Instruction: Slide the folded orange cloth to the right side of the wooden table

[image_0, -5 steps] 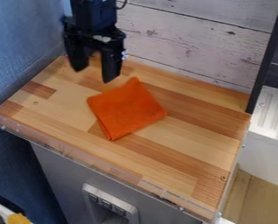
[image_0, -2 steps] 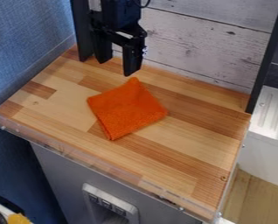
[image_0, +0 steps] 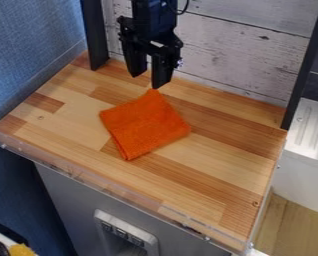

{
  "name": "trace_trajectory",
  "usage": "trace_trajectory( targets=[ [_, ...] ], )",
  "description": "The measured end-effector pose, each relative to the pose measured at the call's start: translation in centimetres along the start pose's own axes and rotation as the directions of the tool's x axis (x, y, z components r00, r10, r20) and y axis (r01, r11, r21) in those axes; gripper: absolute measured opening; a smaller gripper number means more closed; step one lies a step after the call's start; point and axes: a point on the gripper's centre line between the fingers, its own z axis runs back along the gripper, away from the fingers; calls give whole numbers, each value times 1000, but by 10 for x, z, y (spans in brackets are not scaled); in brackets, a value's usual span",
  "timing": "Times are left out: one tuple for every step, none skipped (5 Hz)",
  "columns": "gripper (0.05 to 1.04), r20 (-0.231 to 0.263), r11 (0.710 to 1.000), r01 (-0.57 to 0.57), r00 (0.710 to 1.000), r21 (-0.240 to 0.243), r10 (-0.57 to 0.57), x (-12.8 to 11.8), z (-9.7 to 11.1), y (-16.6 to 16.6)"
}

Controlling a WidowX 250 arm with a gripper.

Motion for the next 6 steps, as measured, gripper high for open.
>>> trace_trajectory(
  targets=[
    [370, -9, 1000, 16, 1000, -14, -16, 3, -14, 0],
    [156, -29, 999, 36, 999, -30, -37, 2, -31, -1],
    [66, -56, 998, 39, 998, -47, -42, 1, -49, -1],
    [63, -72, 998, 36, 997, -52, -40, 1, -62, -1],
    [63, -89, 998, 28, 996, -48, -32, 4, -71, 2],
    [63, -79, 999, 20, 997, -34, -23, 6, -71, 2]
  ],
)
